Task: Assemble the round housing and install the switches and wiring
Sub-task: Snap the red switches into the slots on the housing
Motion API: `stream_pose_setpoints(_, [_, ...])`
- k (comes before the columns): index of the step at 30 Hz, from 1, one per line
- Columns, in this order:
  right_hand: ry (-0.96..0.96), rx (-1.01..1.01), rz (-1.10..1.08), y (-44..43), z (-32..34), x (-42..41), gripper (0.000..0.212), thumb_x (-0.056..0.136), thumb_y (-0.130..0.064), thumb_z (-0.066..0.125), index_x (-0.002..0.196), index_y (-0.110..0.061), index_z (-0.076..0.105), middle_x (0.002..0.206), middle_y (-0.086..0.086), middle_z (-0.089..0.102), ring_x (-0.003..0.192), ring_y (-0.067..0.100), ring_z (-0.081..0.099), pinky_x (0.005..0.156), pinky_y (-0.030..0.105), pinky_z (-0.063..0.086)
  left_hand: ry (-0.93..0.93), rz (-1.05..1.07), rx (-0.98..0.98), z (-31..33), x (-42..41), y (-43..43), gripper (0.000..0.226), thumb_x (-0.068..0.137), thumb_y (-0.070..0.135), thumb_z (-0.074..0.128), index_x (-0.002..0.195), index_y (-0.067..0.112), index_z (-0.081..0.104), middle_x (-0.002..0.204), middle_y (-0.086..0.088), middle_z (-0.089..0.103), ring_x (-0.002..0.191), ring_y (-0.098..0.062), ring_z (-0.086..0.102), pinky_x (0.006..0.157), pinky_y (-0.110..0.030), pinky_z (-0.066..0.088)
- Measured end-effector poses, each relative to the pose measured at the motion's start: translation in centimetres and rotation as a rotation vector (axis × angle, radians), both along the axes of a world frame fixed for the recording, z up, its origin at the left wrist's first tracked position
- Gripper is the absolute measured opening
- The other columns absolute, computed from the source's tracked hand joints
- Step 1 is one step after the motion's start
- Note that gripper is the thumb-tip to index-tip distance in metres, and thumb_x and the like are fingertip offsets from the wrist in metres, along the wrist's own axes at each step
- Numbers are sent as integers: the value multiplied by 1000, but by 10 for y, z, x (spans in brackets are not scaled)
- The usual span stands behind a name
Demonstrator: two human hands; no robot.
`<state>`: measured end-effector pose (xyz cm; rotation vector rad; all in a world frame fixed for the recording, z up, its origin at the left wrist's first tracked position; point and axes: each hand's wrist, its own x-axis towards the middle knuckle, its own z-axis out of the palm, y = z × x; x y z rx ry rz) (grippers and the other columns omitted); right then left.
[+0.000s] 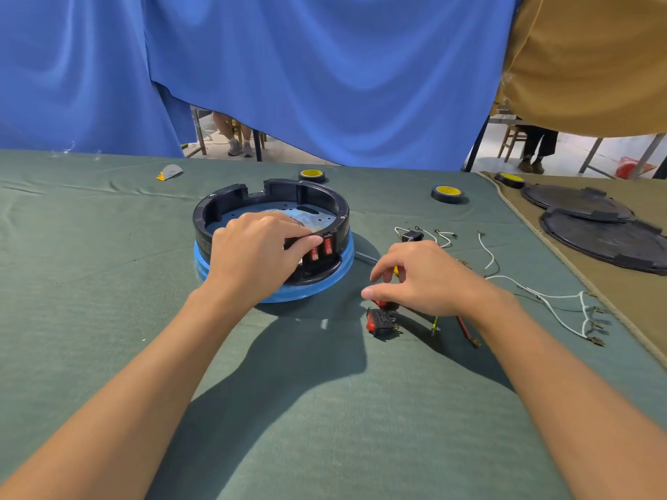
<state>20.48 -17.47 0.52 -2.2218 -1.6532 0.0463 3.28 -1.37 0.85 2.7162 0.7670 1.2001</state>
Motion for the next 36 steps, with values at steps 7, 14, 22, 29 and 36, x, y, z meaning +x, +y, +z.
stream_pose_setpoints(7, [82, 18, 18, 3, 1, -6, 18, 79, -34, 76, 96, -26, 75, 86, -11, 67, 66, -1, 56, 71, 21, 44, 1, 24, 261, -7, 5, -9, 23, 86, 31, 68, 73, 14, 78, 71, 0, 69, 70, -27, 67, 53, -27, 36])
stream_pose_setpoints(14, [1183, 477, 207, 4, 3, -11, 28, 65, -6, 80, 92, -14, 79, 86, 0, 70, 77, 25, 71, 75, 29, 58, -80, -22, 195, -14, 0, -10, 24, 89, 32, 62, 87, 15, 79, 82, 1, 73, 66, -28, 67, 52, -35, 52])
stream_pose_setpoints(22, [1153, 459, 275, 9, 3, -22, 40, 66, 1, 79, 101, -18, 77, 101, 8, 69, 85, 32, 71, 80, 34, 56, -96, -64, 179, -15, -1, -8, 20, 86, 30, 71, 93, 14, 79, 89, 1, 74, 70, -28, 69, 56, -38, 55])
stream_pose_setpoints(29, [1165, 459, 305, 10, 6, -29, 41, 68, 2, 78, 103, -19, 75, 106, 12, 71, 89, 31, 71, 82, 33, 55, -144, 10, 193, -15, 6, -13, 19, 82, 28, 66, 81, 16, 80, 77, 1, 73, 61, -29, 67, 52, -34, 50])
stream_pose_setpoints(36, [1137, 463, 296, 11, 7, -33, 41, 67, -2, 80, 100, -24, 75, 103, 6, 73, 90, 33, 72, 83, 32, 55, -134, -32, 246, -22, 2, -8, 11, 85, 21, 75, 90, 11, 78, 85, -1, 75, 72, -25, 69, 60, -33, 49])
